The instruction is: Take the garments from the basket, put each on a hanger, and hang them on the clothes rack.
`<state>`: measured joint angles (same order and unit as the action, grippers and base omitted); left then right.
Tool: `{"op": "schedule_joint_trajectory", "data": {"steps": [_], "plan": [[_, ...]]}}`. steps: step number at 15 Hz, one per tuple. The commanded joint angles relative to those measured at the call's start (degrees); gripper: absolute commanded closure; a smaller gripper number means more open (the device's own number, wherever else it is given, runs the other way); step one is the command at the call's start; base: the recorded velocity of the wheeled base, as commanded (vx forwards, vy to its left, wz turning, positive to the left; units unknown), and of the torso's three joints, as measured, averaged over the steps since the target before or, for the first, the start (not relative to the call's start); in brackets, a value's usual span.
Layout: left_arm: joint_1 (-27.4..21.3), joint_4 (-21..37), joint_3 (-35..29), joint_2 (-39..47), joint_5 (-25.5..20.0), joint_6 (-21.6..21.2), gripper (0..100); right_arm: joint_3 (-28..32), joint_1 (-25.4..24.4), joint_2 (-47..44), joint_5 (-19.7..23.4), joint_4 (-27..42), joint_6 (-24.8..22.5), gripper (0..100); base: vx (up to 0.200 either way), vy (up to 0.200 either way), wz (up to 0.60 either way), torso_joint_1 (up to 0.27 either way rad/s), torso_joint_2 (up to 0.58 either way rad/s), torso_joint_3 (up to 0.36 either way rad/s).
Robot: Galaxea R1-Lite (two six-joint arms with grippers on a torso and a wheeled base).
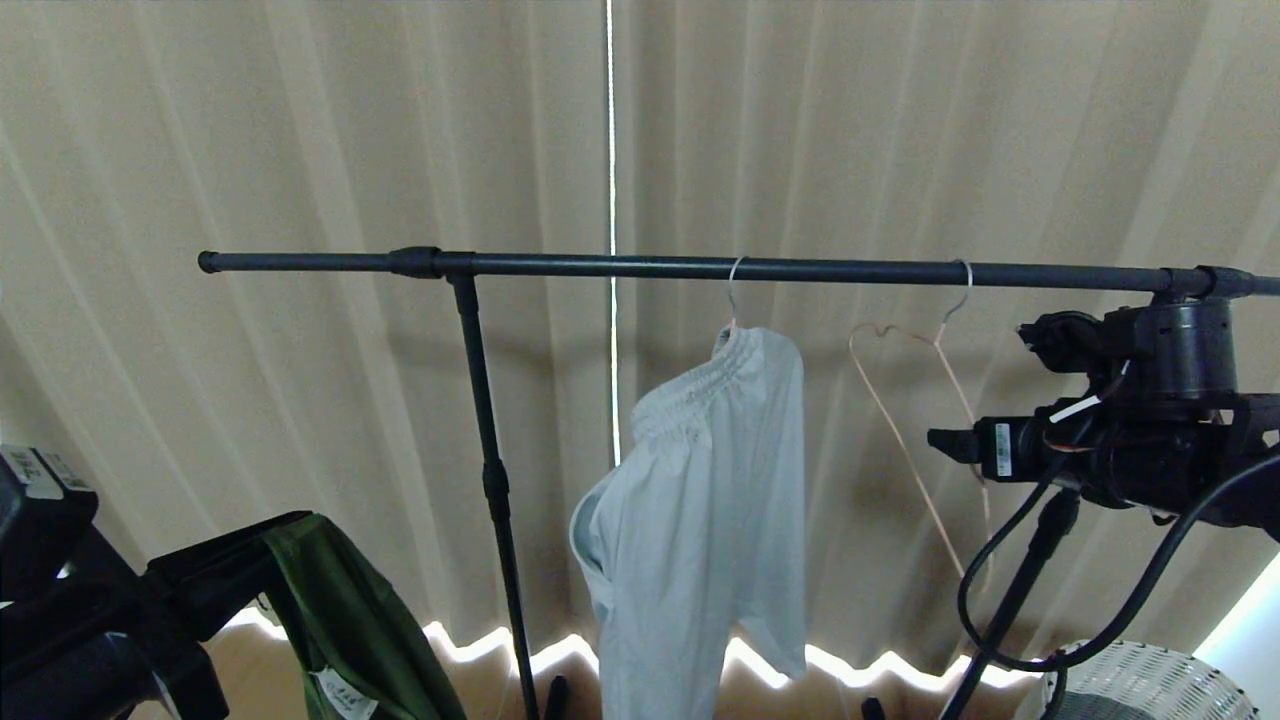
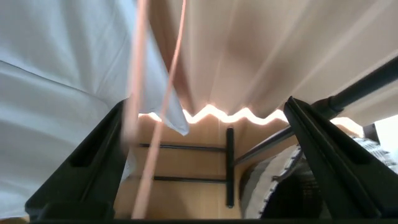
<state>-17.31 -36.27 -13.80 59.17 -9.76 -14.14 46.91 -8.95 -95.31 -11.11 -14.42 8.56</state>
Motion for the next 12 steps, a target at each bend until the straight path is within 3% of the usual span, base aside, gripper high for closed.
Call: {"op": "schedule_joint_trajectory", "data": {"steps": [1,8,12], "plan": [[0.0,0.0,0.0,0.1,0.0,0.0,100,0.1,0.2,-0.7,-0.1,0.0,-0.6,0,0.000,0.000,0.00,0.000,0.00,0.000],[0.0,0.0,0.0,0.0,0.0,0.0,100,0.2,1.4,0.0,-0.1,0.0,-2.0,0,0.000,0.000,0.00,0.000,0.00,0.000],[0.0,0.0,0.0,-0.1,0.0,0.0,100,0.2,-0.5,-0.8,-0.1,-0.1,-2.5,0,0.000,0.000,0.00,0.000,0.00,0.000]]}}
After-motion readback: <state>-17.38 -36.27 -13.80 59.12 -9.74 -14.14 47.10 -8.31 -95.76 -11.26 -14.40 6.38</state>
